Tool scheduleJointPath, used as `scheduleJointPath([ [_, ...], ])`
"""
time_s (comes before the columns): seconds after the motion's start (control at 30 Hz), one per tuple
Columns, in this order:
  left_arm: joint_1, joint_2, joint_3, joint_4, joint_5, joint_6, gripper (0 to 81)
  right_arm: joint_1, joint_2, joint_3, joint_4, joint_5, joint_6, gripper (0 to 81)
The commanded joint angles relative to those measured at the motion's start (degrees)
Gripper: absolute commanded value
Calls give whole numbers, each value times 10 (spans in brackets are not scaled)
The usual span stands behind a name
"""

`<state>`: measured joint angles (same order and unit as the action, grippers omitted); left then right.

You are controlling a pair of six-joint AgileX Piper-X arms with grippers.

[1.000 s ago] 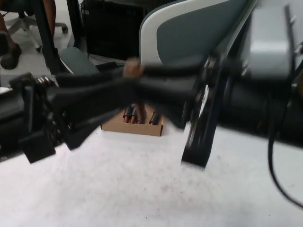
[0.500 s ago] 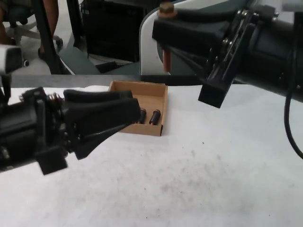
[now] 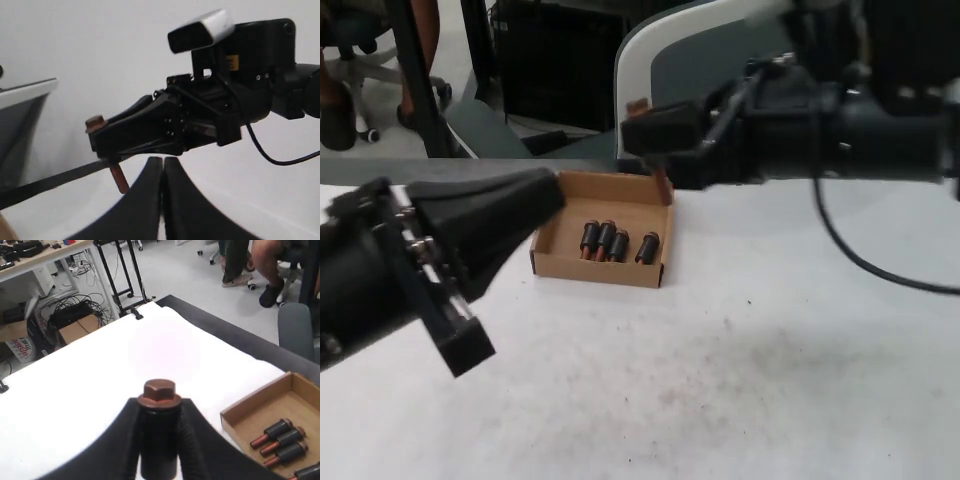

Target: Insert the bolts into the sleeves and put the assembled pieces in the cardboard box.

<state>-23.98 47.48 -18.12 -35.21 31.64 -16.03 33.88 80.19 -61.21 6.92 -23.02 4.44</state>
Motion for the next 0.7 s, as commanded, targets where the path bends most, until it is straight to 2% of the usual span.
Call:
scheduleJointPath([
  [0.0, 1, -59, 25, 56, -71, 32, 8, -8, 62, -66, 38, 0, 6, 2],
  [0.13, 1, -153, 47, 200, -144, 78, 8, -14, 155, -153, 107, 0, 21, 2],
  [0.33, 0, -299, 54, 357, -249, 90, 8, -26, 296, -314, 203, 16, 54, 2],
  [0.53, 0, -395, 54, 436, -234, 87, 8, -30, 431, -483, 286, 31, 100, 2],
  [0.67, 0, -422, 54, 518, -237, 87, 8, -30, 503, -590, 349, 66, 138, 2],
])
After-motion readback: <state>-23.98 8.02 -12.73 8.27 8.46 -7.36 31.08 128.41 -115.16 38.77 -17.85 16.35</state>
